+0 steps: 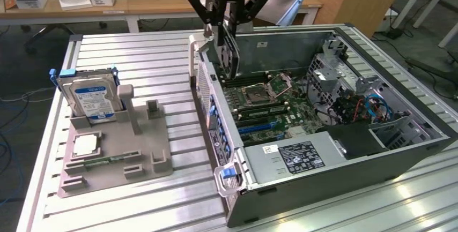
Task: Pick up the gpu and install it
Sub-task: 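Pick up the gpu and move the gpu toward the slot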
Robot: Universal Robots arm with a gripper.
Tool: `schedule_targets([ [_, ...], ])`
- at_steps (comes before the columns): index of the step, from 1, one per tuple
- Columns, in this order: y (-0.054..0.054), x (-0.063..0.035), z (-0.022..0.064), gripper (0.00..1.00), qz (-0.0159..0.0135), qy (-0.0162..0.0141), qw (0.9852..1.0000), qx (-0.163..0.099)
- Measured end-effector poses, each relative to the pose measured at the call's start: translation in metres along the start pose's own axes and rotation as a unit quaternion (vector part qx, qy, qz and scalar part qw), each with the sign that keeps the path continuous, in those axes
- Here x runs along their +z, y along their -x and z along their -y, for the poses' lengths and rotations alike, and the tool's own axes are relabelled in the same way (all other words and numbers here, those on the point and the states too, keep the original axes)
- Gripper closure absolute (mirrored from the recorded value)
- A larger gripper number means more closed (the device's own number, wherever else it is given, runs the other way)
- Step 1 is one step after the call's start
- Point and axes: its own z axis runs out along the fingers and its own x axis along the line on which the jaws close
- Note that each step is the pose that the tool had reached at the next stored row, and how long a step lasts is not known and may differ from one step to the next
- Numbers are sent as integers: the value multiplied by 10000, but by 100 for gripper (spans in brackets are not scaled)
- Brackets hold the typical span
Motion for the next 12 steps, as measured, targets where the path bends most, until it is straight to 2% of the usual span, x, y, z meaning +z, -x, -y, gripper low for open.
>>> schedule_targets([
  [12,3,1,0,74,1,0,10000,-1],
])
